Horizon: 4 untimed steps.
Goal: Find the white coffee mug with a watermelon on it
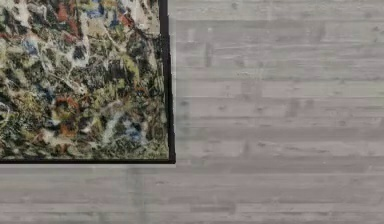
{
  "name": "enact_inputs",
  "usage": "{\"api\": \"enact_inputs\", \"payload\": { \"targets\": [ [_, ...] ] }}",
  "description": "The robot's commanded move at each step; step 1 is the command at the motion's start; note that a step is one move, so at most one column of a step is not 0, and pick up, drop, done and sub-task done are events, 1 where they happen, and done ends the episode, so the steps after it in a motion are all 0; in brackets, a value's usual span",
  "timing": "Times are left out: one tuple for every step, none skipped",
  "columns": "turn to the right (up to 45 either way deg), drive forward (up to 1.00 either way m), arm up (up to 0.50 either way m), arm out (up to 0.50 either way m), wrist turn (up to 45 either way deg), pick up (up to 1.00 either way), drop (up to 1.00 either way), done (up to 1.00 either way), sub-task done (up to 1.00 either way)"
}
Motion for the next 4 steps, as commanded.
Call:
{"api": "enact_inputs", "payload": {
  "targets": [
    [-45.0, 0.0, 0.0, 0.0, 0.0, 0.0, 0.0, 0.0, 0.0],
    [-45.0, 0.0, 0.0, 0.0, 0.0, 0.0, 0.0, 0.0, 0.0],
    [-18.0, 0.0, 0.0, 0.0, 0.0, 0.0, 0.0, 0.0, 0.0],
    [0.0, 0.6, 0.0, 0.0, 0.0, 0.0, 0.0, 0.0, 0.0]
  ]
}}
